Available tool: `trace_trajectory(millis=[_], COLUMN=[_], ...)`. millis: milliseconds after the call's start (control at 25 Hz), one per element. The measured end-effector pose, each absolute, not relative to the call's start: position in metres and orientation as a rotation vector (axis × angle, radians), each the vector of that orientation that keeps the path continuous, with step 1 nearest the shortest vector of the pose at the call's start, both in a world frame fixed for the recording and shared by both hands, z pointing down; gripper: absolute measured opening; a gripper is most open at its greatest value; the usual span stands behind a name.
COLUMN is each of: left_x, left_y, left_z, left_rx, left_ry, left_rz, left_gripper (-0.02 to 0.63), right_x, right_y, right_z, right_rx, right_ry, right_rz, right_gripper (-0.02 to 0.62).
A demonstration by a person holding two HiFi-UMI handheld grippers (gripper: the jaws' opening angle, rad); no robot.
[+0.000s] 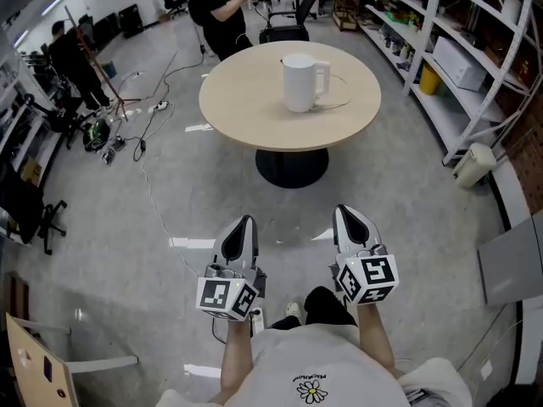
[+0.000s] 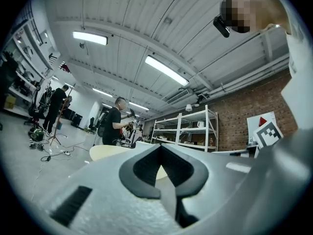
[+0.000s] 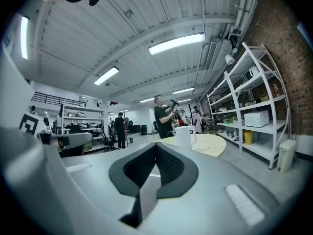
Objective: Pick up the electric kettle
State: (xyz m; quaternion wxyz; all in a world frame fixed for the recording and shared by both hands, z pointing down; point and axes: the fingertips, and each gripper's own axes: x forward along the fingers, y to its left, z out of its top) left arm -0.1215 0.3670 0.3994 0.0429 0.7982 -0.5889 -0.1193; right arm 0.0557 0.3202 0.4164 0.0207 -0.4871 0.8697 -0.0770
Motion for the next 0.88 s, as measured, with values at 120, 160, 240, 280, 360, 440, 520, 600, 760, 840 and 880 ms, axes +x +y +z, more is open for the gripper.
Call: trace_trajectory(millis=[120, 160, 240, 280, 360, 440, 520, 600, 760, 840, 880], left_x=[-0.13, -0.131, -0.132, -0.132, -0.132, -0.132, -0.129, -0.124, -0.128, -0.131, -0.131], left_y=[0.334, 0.321, 0.294, 0.279, 0.242, 0.199, 0.152, 0.105, 0.026, -0.003, -0.016], left_z=[0.404, 0.406, 0.41, 0.413, 0.416, 0.414, 0.407, 0.398, 0.378, 0.374, 0.374], left_rx=[2.442, 2.442, 2.444, 2.446, 2.455, 2.469, 2.494, 2.525, 2.559, 2.564, 2.563], left_ry=[-1.789, -1.784, -1.763, -1.751, -1.732, -1.718, -1.705, -1.694, -1.711, -1.722, -1.724], left_rz=[-0.346, -0.345, -0.345, -0.342, -0.343, -0.356, -0.366, -0.368, -0.392, -0.404, -0.404], left_gripper=[0.002, 0.002, 0.002, 0.002, 0.002, 0.002, 0.002, 0.002, 0.002, 0.002, 0.002], right_x=[0.05, 0.049, 0.049, 0.05, 0.051, 0.053, 0.058, 0.065, 0.067, 0.066, 0.067], right_y=[0.292, 0.28, 0.253, 0.238, 0.203, 0.162, 0.119, 0.074, -0.004, -0.036, -0.052], right_z=[0.422, 0.425, 0.429, 0.431, 0.431, 0.429, 0.424, 0.419, 0.407, 0.402, 0.4], right_rx=[-1.539, -1.548, -1.57, -1.582, -1.602, -1.617, -1.638, -1.655, -1.658, -1.653, -1.651], right_ry=[2.703, 2.704, 2.696, 2.688, 2.674, 2.668, 2.653, 2.637, 2.634, 2.633, 2.633], right_rz=[-0.251, -0.258, -0.27, -0.273, -0.265, -0.244, -0.228, -0.221, -0.192, -0.179, -0.174], right_gripper=[0.003, 0.003, 0.003, 0.003, 0.003, 0.003, 0.003, 0.003, 0.003, 0.003, 0.003])
